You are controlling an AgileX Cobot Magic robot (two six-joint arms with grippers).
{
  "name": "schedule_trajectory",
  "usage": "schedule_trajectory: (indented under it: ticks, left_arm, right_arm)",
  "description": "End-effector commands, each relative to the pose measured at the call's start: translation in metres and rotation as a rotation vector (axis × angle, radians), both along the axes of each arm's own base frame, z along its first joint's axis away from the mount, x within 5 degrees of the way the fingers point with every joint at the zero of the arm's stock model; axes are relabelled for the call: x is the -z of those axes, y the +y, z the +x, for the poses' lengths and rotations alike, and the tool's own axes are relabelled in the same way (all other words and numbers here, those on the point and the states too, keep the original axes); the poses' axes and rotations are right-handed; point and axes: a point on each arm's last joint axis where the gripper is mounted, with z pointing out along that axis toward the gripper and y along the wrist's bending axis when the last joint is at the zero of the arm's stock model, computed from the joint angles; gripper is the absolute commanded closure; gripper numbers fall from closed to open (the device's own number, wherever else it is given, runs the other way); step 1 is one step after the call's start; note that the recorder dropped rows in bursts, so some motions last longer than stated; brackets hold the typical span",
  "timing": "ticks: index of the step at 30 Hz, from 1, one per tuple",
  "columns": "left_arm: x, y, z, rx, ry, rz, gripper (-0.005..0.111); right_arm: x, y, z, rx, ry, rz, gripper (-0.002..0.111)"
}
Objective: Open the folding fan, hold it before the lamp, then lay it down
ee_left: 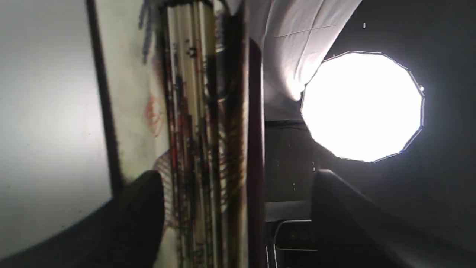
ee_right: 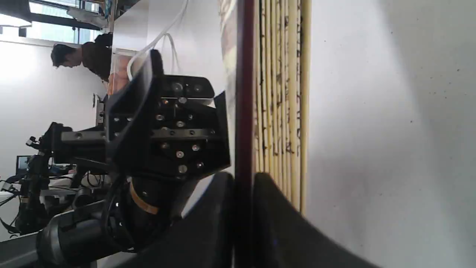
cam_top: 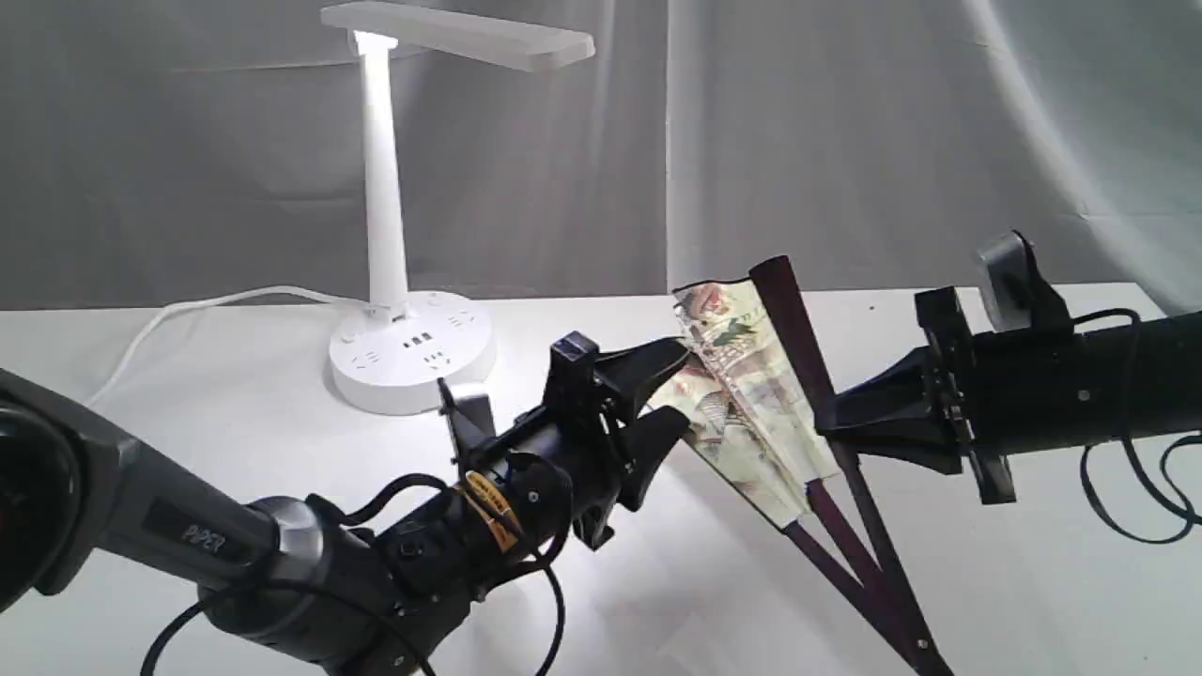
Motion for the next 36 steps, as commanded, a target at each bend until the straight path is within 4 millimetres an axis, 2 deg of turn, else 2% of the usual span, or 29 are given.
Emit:
schedule_trajectory:
  ticks: [1,12,16,24,36]
  left_arm:
    - [-0.003,-0.004,0.002,0.016,-0.004,-0.006,0.048]
    - [0.009,-0.005,0.000,0.033,0.093,0.095,0.048]
    - [0.012,-0.009,-0.005,0.101,0.099,0.122,0.048]
    - [0.010,-0.011,-0.008,0.150,0.109,0.092,0.048]
    - [0.008,-0.002,0.004,-0.021,0.144,0.020,0.048]
  right_arm:
    - [-0.005,0.001,-0.001,0.000,-0.018,0.022,0.108]
    - [-0.005,0.001,-0.001,-0.002,-0.022,0.021,0.108]
    - [-0.005,0.001,-0.001,-0.004,-0.026,0.020,0.108]
    - [-0.005,0.001,-0.001,-0.006,-0.032,0.019,0.108]
    - [-0.005,0.001,-0.001,-0.006,-0.032,0.019,0.108]
